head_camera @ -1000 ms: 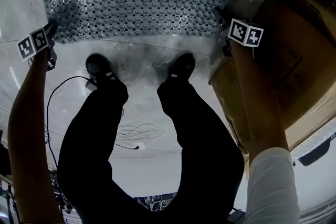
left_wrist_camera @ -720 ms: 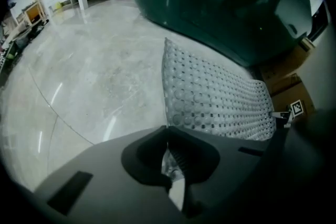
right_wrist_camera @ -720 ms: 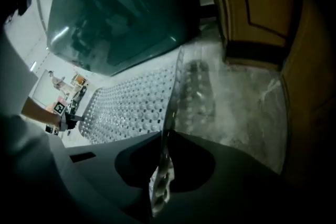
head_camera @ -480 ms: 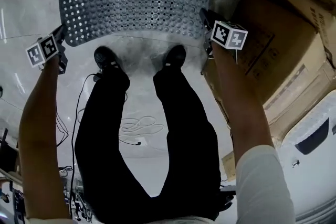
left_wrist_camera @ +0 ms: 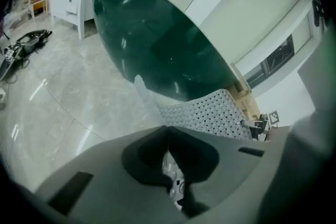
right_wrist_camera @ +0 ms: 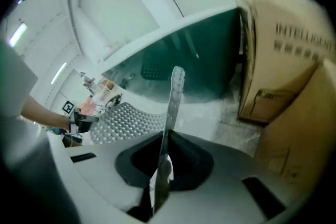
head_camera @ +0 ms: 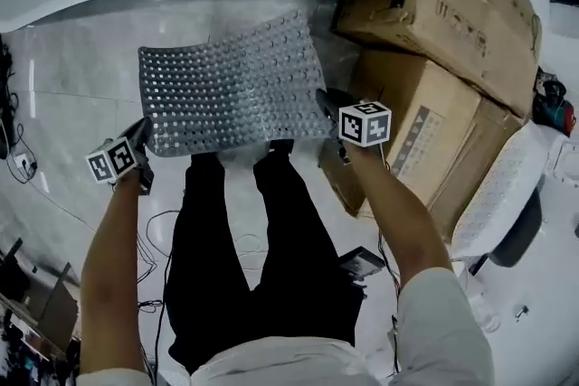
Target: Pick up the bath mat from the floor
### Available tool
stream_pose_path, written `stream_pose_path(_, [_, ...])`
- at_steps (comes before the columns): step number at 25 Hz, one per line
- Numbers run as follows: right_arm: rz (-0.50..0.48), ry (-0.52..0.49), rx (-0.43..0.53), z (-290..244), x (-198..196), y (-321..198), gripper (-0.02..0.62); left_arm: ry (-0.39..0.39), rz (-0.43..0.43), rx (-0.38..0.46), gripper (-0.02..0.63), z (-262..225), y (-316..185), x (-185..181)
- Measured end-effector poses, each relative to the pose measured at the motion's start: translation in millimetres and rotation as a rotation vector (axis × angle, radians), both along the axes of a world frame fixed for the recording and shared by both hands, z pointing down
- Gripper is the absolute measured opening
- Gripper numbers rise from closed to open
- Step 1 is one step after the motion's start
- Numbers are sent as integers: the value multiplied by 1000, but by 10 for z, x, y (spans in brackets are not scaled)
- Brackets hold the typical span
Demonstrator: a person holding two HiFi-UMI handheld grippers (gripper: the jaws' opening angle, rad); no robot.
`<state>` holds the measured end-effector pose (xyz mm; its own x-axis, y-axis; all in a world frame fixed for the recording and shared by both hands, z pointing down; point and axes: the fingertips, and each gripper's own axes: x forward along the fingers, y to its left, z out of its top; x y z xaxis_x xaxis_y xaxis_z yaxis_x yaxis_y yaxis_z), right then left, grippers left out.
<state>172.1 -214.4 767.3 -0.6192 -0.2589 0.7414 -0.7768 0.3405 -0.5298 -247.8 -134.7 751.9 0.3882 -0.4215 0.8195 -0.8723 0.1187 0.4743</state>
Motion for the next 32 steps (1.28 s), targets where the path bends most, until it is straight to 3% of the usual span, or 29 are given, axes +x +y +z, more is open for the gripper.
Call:
stream_pose_path(7, [-42,-94,269,-2270,214,-228,40,38,-58,323,12,-2335,-175,398])
stream_pose_path(13, [13,-218,547,-4421,458,-357,40,44,43,643,12,-4572,-312,745])
stream_pose_path(15, [21,-241,636,-4930,489,-329,40,41,67,739,12,-5092,-327,845])
stream_pose_path(17, [10,-239,721,-4773,426,-180,40,40,91,830,12,-4875,-259,847])
stream_pose_path(20, [-25,-212,845,-3633,159,94,40,38,124,978,12,-3569,-122,664])
stream_pose_path(21, [-28,-212,881,-3435,78,152,40,44,136,1030,12,-3344,-110,612])
stream_pose_path(26, [-9,-245,1039,-3576,-160,453,41,91,174,1223,12,-3465,19,502])
stream_pose_path(32, [28,-191,1148,-3783,-211,733,41,132,217,1348,12,-3646,140,539])
